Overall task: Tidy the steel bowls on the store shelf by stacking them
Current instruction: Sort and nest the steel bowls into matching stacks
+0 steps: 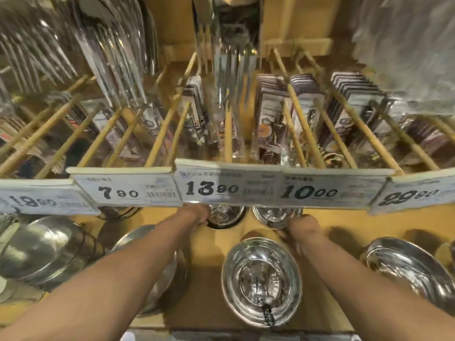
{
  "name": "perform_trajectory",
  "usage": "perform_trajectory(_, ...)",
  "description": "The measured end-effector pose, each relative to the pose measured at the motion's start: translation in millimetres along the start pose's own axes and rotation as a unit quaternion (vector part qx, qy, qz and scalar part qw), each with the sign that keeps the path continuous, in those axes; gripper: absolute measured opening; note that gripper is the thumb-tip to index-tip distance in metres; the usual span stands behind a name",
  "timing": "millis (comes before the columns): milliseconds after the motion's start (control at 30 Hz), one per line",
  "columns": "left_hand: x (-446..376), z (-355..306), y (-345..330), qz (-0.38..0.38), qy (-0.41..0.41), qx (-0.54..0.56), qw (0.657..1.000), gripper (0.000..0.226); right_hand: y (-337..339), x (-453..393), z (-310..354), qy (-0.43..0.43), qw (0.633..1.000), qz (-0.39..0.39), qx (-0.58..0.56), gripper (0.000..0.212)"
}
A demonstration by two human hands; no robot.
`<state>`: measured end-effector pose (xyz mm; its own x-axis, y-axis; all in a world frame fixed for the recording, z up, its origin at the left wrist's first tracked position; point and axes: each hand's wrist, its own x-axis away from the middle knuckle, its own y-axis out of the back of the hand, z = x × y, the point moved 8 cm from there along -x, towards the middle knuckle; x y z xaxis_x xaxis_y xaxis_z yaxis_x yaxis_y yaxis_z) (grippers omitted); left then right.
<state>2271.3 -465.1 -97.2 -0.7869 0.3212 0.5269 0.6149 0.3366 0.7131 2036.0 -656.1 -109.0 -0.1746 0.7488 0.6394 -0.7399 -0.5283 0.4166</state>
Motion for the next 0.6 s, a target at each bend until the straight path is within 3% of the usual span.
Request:
perform_trajectory(100, -4.9, -3.7, -6.1, 0.031, 0.013, 0.006, 0.999, 0.008, -3.8, 4.2, -8.5, -0.038, 0.994, 0.026, -0.100, 0.012)
perform_trajectory(300, 2.4, -5.5, -3.3, 0.073, 0.034, 0.013, 0.997, 0.010, 2.6, 18.6, -2.5, -0.029, 0.990, 0.052, -0.128, 0.018)
perform_trajectory(400, 10.5, -2.3, 10.0, 0.046, 0.042, 0.096, 0.993, 0.015, 11.7, 32.8, 4.9, -0.011, 0.993, 0.048, -0.104, 0.004)
perform_trajectory(600, 38.5, 1.6, 38.2, 0.023, 0.036, 0.193, 0.980, 0.015, 28.4, 53.3, 17.4, 0.020, 0.989, 0.068, -0.129, 0.007)
